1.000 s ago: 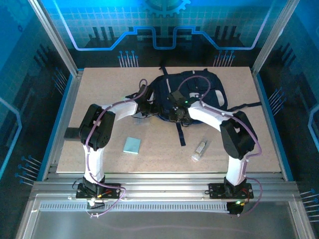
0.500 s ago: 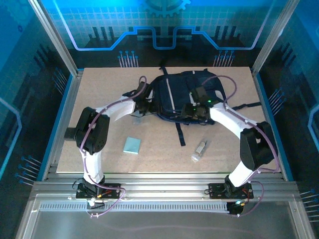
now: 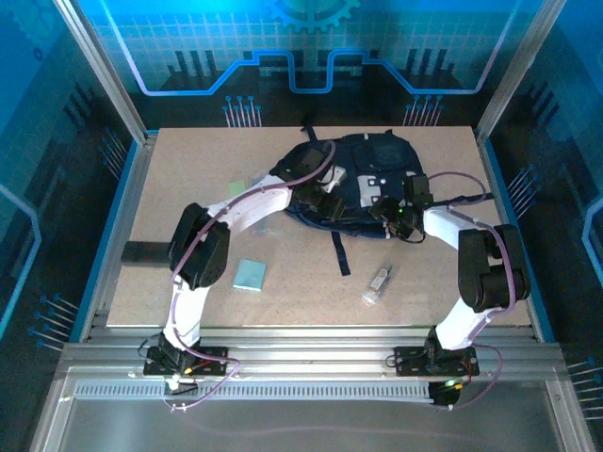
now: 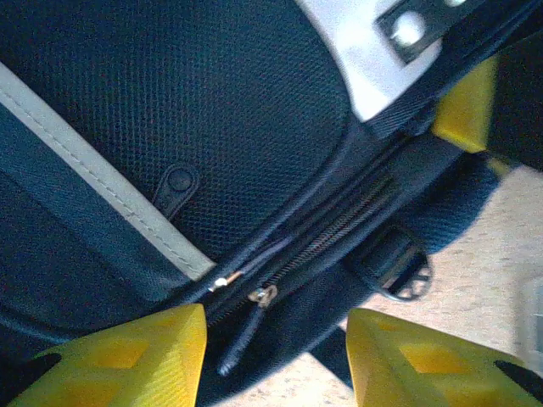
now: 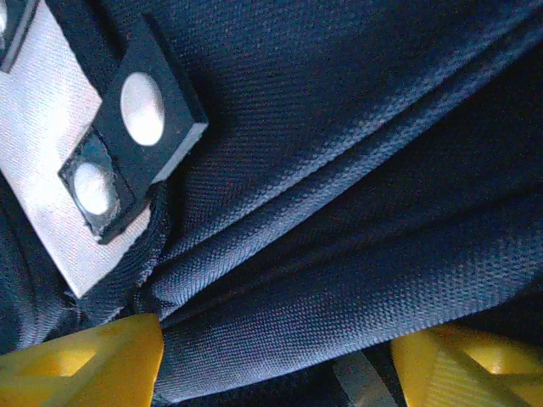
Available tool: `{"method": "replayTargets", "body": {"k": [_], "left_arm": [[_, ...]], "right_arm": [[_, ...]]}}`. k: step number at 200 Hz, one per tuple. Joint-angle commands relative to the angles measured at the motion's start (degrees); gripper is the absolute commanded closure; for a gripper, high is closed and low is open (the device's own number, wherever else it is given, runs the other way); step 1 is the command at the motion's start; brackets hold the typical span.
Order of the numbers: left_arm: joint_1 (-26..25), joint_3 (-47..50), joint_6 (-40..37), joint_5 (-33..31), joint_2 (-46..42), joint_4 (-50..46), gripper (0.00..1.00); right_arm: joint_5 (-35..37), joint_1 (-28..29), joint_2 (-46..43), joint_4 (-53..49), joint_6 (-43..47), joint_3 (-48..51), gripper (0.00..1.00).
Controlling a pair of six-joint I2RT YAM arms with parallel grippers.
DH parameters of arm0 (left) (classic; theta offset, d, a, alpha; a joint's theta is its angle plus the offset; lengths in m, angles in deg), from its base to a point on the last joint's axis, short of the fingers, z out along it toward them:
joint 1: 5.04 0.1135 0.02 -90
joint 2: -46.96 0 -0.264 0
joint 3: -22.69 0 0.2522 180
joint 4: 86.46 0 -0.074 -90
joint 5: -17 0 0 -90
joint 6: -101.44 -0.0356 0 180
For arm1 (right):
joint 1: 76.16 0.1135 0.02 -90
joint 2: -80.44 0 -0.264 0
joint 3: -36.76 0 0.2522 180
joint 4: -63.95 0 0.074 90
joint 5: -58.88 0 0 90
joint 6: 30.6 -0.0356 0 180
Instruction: Pack books, pencil case, and school supplies into a backpack
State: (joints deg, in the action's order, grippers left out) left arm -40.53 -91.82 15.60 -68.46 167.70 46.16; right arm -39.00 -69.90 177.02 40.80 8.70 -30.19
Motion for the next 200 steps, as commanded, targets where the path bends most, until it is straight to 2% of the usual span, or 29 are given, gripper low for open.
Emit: {"method": "replayTargets", "body": {"k": [1,57,96,115,132,152,181,200], "left_arm": [[0.24,-3.04,-4.02,-2.53,3.69,-7.04,0.51],[0.24,-3.38,-5.19,-6.19,7.44,-7.16,0.50],[0.31,-6.20,-5.83,-8.67,12.51,-10.61,0.49],[0.31,-6.41,-5.11,-9.77,14.56,-10.70,0.53],[0.58,-6.56,-3.90,-10.25,15.47,-10.20,0.62],[1.24,-6.82,-1.58,-7.71,15.08,-9.23,0.68],[3.23,-6.68,4.46,-1.23,13.23,-6.80,0.69],[5.17,-5.74,8.21,3.24,12.78,-4.32,0.77]], "right_arm": [[-2.79,-0.88,2.42,5.27,-4.65,2.20,0.27],[-3.20,-1.32,2.96,5.41,-4.48,2.30,0.26],[-2.82,-1.34,2.58,5.78,-4.63,2.48,0.26],[-2.50,-1.31,2.16,5.53,-4.40,2.48,0.26],[-2.23,-1.42,1.61,5.19,-4.06,2.48,0.26],[-1.63,-1.42,0.90,4.35,-3.37,2.48,0.26],[-0.88,-1.42,0.33,3.50,-2.66,2.49,0.27],[-0.82,-1.42,0.36,3.41,-2.59,2.48,0.27]]}}
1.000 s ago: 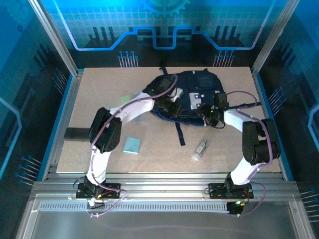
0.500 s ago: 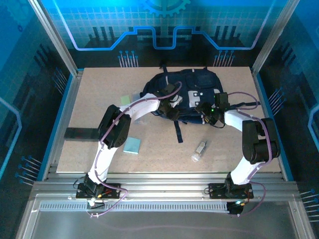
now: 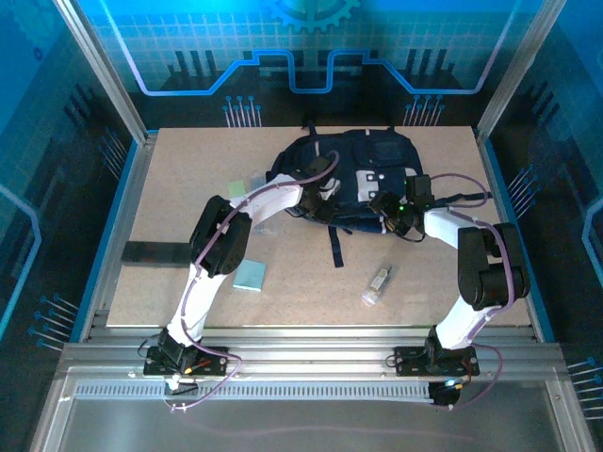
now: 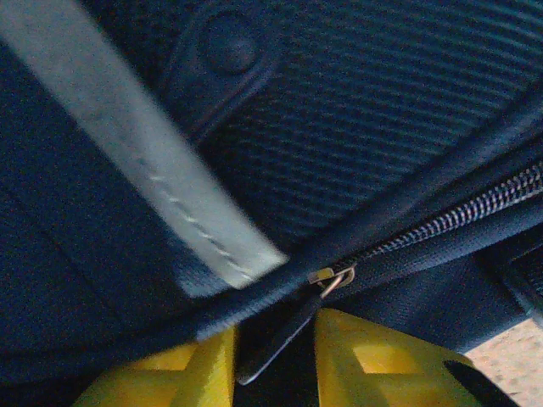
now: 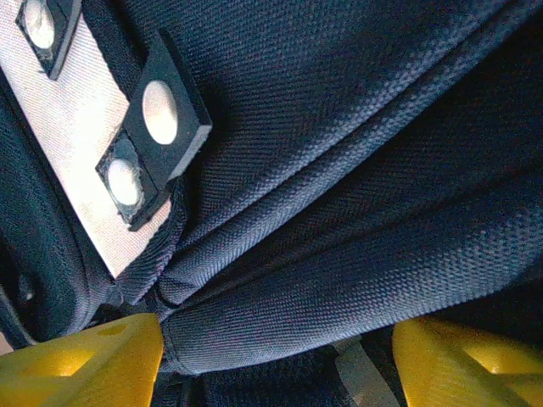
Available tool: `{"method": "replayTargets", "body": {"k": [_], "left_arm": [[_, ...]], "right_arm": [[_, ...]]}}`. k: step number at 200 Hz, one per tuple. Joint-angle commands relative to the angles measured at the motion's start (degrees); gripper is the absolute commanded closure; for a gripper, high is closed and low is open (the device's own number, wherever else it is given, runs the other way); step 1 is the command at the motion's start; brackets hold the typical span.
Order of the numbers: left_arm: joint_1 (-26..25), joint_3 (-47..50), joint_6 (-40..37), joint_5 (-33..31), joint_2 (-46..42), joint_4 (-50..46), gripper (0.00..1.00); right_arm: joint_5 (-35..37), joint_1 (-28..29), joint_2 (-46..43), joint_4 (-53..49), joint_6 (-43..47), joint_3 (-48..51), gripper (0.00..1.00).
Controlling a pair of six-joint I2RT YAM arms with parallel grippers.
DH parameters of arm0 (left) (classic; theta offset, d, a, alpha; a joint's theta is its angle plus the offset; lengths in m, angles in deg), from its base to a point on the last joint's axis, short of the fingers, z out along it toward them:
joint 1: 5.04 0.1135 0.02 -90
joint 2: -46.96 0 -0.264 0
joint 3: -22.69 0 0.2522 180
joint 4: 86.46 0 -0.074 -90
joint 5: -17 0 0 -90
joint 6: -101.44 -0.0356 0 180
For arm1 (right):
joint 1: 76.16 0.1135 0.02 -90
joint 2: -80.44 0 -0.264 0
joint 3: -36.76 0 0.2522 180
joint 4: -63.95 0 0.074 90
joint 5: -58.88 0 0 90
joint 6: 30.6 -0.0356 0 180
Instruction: Pack books, pencil case, and school supplies into a backpack
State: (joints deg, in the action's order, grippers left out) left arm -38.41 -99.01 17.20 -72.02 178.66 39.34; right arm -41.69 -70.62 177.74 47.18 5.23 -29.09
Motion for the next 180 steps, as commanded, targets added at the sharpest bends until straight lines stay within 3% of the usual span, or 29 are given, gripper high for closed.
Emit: {"method": "replayTargets", "body": {"k": [1,25,60,107,128,159,180], "left_arm": [[3.09,1.48,6.76,6.92,1.82,2.57,0.78],[3.62,1.37,7.48,7.34,2.16,2.44,1.00],[3.64,1.48,5.55,5.13,-0.26,-1.57,1.00],[4.66,1.74,0.12,-7.57,-6.47,-10.18,1.00],[6.62,2.66,-0.98,-10.32,-7.53,-11.58,1.00],[9.58,3.07,0.14,-9.42,-8.34,-12.04,1.00],[9.06,1.46,1.81,0.44,-9.35,-11.66,1.00]], "right_arm": [[1.87,-0.70,-0.36,-2.97,0.90,1.38,0.27],[2.44,-0.70,-0.56,-3.36,1.19,1.38,0.27],[3.10,-1.61,0.91,-2.44,-0.02,1.38,0.27],[8.80,-2.86,3.79,-5.21,-0.83,-0.26,0.30],[9.91,-3.48,4.22,-5.85,-0.79,-1.04,0.31],[8.72,-3.82,4.42,-6.29,0.28,-2.81,0.31],[5.43,-3.91,3.11,-7.39,1.97,-4.97,0.30]]}}
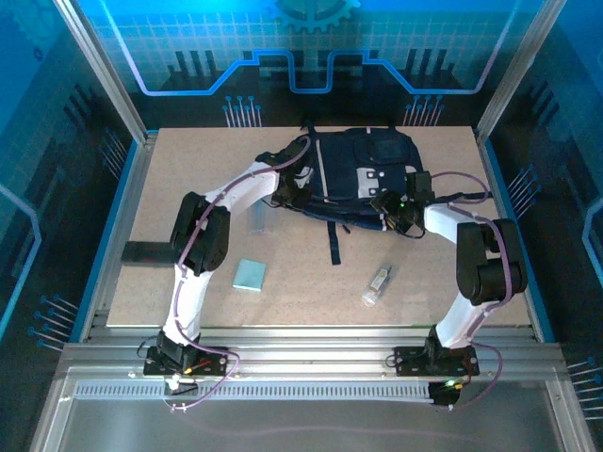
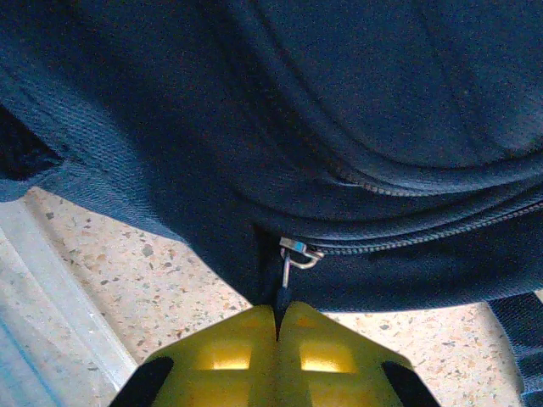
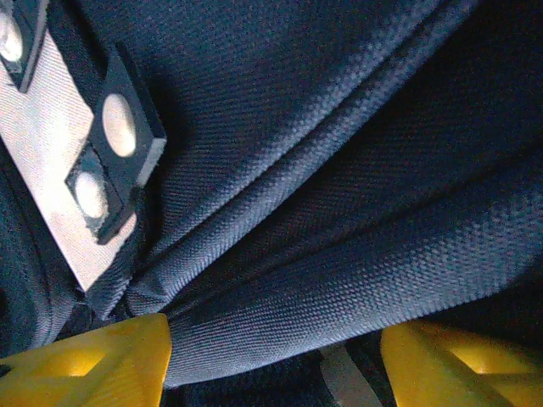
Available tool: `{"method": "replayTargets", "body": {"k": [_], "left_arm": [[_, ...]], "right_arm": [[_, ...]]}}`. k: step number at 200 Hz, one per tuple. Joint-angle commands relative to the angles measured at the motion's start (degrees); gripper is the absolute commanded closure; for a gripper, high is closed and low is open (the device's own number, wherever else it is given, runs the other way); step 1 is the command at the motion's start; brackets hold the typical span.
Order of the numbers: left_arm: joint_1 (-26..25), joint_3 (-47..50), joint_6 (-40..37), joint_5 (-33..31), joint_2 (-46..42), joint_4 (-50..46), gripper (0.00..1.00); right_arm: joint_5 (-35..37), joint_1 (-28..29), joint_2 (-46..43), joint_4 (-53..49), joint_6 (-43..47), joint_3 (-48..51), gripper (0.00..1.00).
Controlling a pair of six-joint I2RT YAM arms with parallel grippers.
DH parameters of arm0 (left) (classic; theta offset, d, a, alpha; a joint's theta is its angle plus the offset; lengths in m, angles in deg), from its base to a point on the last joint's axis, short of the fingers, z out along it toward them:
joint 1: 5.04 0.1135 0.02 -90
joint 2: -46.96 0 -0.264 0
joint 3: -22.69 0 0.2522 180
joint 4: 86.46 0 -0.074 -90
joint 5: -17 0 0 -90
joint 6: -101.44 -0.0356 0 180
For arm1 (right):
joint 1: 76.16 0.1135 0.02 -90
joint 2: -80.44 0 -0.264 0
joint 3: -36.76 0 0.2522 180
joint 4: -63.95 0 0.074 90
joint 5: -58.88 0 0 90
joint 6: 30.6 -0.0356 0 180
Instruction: Pack books, pencil case, and school supplies into a backpack
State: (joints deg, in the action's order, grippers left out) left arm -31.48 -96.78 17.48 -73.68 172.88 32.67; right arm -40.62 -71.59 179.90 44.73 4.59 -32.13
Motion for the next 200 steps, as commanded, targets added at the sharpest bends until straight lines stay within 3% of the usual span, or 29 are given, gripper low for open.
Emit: {"method": "replayTargets", "body": {"k": [1,28,74,131,179,200], "left_arm": [[2.02,-0.92,1.65,2.71,-3.58,-4.95,1.00],[-0.48,-4.65,5.26,15.46,-4.70,-1.58,1.00],[-4.38,-11.84,9.94,24.77,-3.94,3.67,1.00],[-7.61,-12.55,12.98,28.41,-3.57,8.49,1.00],[-10.68,-10.09,13.70,30.81,-5.82,11.21,1.00],[-11.23,-7.55,13.04,30.35,-7.81,11.34,1.00]], "right_arm": [[4.20,-2.97,0.76,-5.02,2.69,-2.00,0.30],[-0.04,-2.62,-4.05,-9.70,5.56,-4.68,0.27],[-6.75,-2.30,-14.12,-16.30,4.14,-3.42,0.26],[-11.38,1.03,-23.64,-6.81,-9.80,6.30,0.27],[-5.47,6.76,-19.37,3.35,-17.90,8.17,0.28],[-2.74,6.85,-16.27,9.36,-19.99,9.05,0.34]]}}
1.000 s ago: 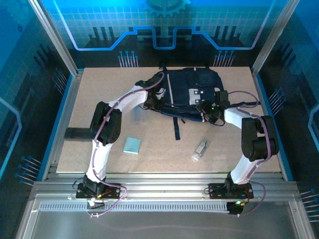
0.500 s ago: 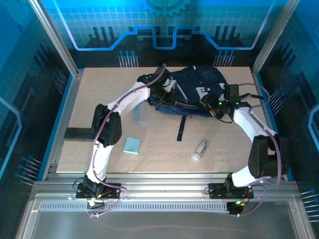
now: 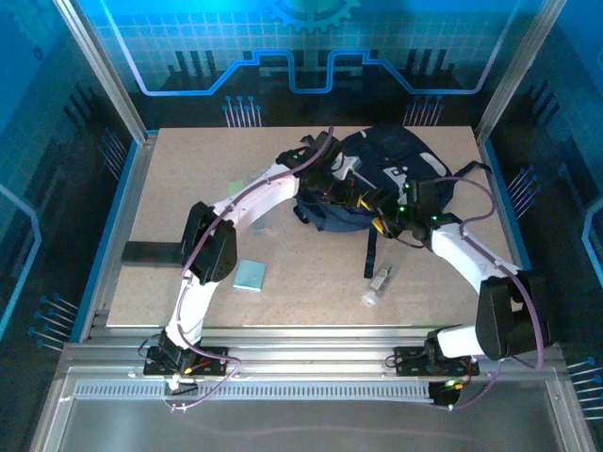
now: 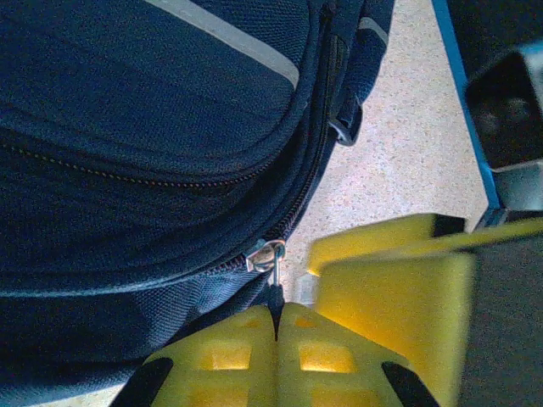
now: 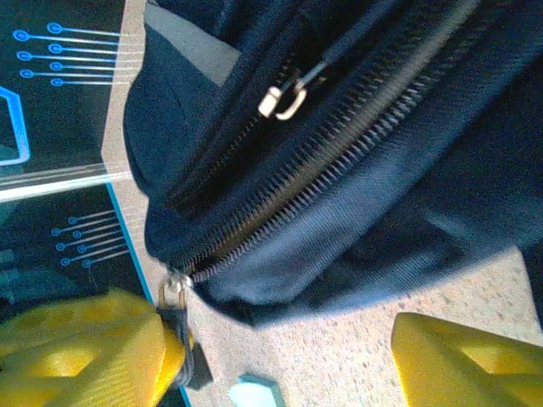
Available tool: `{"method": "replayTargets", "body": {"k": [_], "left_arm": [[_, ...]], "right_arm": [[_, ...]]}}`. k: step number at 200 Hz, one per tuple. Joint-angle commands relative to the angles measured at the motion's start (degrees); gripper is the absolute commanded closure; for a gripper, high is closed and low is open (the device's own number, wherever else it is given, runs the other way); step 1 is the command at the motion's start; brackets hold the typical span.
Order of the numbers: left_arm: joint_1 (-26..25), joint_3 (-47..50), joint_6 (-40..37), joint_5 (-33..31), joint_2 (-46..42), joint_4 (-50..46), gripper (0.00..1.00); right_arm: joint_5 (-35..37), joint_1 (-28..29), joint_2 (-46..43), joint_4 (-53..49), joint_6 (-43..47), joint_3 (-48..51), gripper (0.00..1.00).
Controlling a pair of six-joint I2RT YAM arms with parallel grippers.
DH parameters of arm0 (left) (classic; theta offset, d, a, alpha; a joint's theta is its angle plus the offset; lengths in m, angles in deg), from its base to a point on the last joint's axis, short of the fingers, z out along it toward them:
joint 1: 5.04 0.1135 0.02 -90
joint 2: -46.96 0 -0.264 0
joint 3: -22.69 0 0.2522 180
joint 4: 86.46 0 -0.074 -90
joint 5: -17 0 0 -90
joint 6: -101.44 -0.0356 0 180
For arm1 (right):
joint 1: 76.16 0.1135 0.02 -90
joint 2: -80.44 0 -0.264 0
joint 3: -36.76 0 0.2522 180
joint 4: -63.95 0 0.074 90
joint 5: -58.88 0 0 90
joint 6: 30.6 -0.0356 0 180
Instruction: Pack books, pencil case, and school supplies into a backpack
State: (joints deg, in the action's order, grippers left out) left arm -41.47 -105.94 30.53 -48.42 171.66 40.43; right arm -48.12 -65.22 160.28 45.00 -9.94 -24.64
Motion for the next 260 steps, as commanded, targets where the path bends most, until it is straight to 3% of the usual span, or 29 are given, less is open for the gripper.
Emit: {"method": "replayTargets", "body": {"k": [1,23,41,61,80,102,122,146,215,260], "left_arm": [[-1.26,1.81,0.07,5.06,-6.67,3.58,1.00],[-1.17,4.51,-0.45,4.46,-8.29,3.44,1.00],[-0.94,6.40,-0.31,4.34,-9.27,3.84,1.00],[-0.86,7.53,0.48,5.11,-9.74,4.37,1.00],[-0.88,7.72,1.16,6.16,-9.80,4.49,1.00],[-0.90,8.33,1.83,6.89,-10.24,5.12,1.00],[-0.78,8.43,1.41,6.42,-10.60,5.05,1.00],[0.78,9.11,0.93,4.54,-10.71,4.57,1.00],[12.59,15.32,-3.53,-11.91,-10.19,1.41,1.00],[17.55,14.63,-4.55,-18.51,-7.57,1.73,1.00]], "right_arm": [[4.94,0.49,3.51,9.21,-5.50,1.52,0.35],[7.84,0.50,5.54,10.52,-5.60,1.14,0.55],[10.87,0.57,5.77,10.08,-5.00,1.38,0.59],[13.83,0.56,5.77,9.23,-4.33,1.65,0.57],[14.97,0.46,6.27,10.16,-5.22,2.20,0.37],[13.41,0.56,8.44,12.84,-6.27,1.86,0.38],[10.79,0.65,11.02,14.91,-6.44,0.82,0.62],[9.24,0.18,11.65,15.47,-4.39,0.59,1.00],[2.91,-4.04,6.38,5.79,9.79,-1.27,1.00],[-2.83,-7.47,4.66,0.19,17.49,-4.06,1.00]]}}
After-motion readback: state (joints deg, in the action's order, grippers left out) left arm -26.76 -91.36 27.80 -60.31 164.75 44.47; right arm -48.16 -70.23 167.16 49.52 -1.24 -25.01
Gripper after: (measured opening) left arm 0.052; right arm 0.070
